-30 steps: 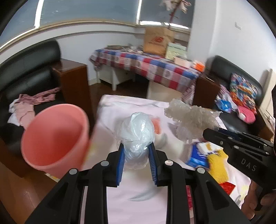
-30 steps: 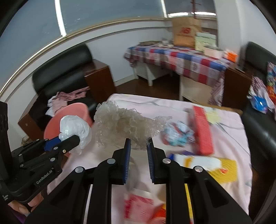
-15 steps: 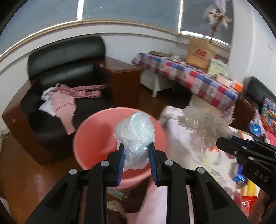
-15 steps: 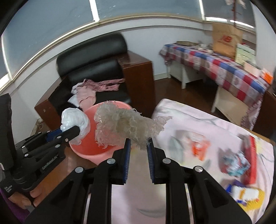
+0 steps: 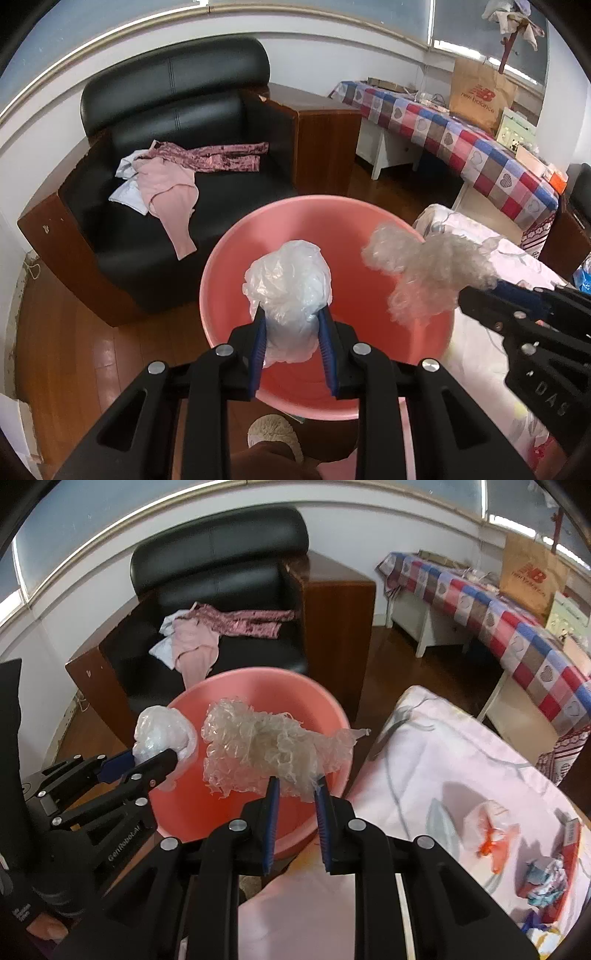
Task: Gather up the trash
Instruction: 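Carry the plastic bag and bubble wrap over the pink bin with both tools, then open both tools to drop the bag and bubble wrap into the bin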
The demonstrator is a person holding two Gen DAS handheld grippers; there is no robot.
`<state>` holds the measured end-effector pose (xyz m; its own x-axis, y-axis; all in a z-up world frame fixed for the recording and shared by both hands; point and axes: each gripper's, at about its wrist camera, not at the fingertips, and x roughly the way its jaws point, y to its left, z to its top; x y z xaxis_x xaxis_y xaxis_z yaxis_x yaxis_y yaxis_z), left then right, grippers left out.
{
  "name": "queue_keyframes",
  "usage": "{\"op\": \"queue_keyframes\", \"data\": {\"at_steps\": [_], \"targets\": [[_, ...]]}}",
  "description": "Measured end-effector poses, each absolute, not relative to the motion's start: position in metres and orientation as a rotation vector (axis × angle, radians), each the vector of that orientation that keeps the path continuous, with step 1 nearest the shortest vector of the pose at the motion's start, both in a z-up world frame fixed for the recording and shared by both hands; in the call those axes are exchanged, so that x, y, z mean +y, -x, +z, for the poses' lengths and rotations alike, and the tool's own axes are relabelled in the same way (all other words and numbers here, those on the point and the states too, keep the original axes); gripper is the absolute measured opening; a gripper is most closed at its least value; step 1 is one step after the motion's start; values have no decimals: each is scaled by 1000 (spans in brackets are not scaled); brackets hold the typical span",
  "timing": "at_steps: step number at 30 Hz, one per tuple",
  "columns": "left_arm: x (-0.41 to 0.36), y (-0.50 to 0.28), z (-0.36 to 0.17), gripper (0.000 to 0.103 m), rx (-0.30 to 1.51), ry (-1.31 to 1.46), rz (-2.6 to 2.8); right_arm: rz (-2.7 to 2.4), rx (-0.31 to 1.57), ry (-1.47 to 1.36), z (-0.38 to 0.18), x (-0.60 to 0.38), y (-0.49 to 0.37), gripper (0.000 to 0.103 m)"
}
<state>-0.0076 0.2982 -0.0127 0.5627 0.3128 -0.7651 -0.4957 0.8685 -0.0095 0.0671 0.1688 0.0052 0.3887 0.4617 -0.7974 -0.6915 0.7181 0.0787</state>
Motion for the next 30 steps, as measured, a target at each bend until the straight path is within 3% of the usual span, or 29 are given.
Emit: {"op": "queue_keyframes", "data": {"at_steps": [17,24,30], "targets": [[296,-10,-35,30,919,222,478,740,969,314,-23,187,-75,20],[297,-12,-37,31,929,229,494,746,985,304,-25,188,-77,26],[298,-12,-37,39,924,231,494,754,980,314,-25,191,-77,31]]}}
